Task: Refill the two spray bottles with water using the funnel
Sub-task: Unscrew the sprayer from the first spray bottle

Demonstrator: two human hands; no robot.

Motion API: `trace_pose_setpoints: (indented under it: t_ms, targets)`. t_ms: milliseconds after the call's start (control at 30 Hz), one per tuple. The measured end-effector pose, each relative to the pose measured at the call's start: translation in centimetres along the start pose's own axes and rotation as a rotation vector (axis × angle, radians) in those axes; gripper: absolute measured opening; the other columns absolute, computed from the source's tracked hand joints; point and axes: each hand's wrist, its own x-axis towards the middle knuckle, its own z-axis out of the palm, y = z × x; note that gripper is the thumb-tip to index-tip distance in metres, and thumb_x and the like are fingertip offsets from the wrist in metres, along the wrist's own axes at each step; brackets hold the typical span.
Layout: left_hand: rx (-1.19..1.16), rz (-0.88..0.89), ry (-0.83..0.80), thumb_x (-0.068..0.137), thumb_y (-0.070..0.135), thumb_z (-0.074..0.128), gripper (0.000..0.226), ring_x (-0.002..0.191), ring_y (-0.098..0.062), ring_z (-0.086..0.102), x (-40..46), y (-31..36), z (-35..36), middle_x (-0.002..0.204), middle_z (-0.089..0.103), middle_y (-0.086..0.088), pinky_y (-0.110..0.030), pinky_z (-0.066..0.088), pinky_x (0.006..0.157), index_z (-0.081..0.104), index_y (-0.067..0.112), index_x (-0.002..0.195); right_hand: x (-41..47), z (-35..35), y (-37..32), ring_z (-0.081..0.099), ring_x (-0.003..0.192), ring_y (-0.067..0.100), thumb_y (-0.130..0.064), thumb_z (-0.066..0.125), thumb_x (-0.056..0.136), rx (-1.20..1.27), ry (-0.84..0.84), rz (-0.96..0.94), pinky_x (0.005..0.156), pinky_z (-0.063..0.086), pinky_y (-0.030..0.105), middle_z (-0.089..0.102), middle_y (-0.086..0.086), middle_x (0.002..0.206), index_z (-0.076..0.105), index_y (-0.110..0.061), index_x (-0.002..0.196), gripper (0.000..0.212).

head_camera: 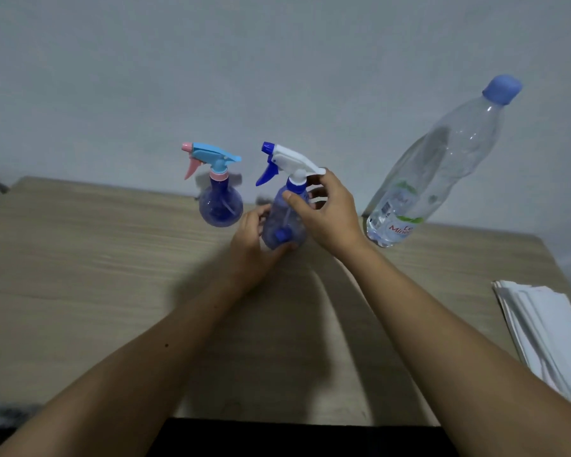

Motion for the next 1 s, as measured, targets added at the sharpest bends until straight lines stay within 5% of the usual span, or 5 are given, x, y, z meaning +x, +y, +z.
trace_pose_setpoints:
  t_ms: [200,400,600,833,1000]
  targets:
    - [-0.164,-0.05,0.073,0.072,0.055,0.09,0.091,0.124,-0.015,0.066,-6.8,1.1,0.6,0.139,0.061,-0.001,-0.048,0.059,0.102,0.049,0.021,0.146,-6.0,-1.5,-0.9,0.067,0.095,0.012,-0.03,0.084,0.086,-0.001,-0.007,-0.053,0.077,0.056,0.025,0.07,-0.007,0.105,0.064,-0.026,0.114,0.035]
    - [-0.093,0.011,0.097,0.07,0.059,0.09,0.099,0.12,-0.023,0.067,-15.0,2.3,1.2,0.133,0.06,-0.006,-0.053,0.06,0.097,0.051,0.009,0.146,-14.0,-3.1,-1.0,0.064,0.088,0.008,-0.024,0.086,0.085,0.059,-0.04,-0.038,0.072,0.056,0.022,0.069,-0.009,0.103,0.062,-0.032,0.115,0.038]
    - [-0.021,0.092,0.116,0.074,0.064,0.085,0.094,0.105,-0.023,0.067,-21.6,3.7,1.6,0.121,0.057,-0.001,-0.047,0.062,0.089,0.056,0.005,0.141,-20.5,-4.1,-0.5,0.065,0.087,0.004,-0.021,0.087,0.082,0.087,-0.052,0.004,0.078,0.06,0.032,0.07,-0.009,0.102,0.062,-0.043,0.105,0.041]
    - [0.039,-0.054,-0.003,0.07,0.072,0.076,0.092,0.11,-0.004,0.059,-23.6,5.8,0.3,0.122,0.052,0.013,-0.025,0.052,0.093,0.054,0.018,0.142,-23.3,-4.6,-2.1,0.071,0.09,0.012,-0.024,0.092,0.075,0.142,0.019,0.064,0.078,0.06,0.027,0.073,0.002,0.102,0.068,-0.022,0.104,0.038]
    - [0.125,-0.149,-0.091,0.072,0.056,0.088,0.097,0.124,-0.022,0.057,-23.0,7.4,0.0,0.136,0.054,-0.006,-0.04,0.047,0.106,0.048,0.013,0.149,-22.9,-5.5,-2.8,0.069,0.071,0.01,-0.026,0.093,0.077,0.075,-0.003,0.12,0.071,0.058,0.03,0.075,0.003,0.085,0.072,-0.015,0.096,0.031]
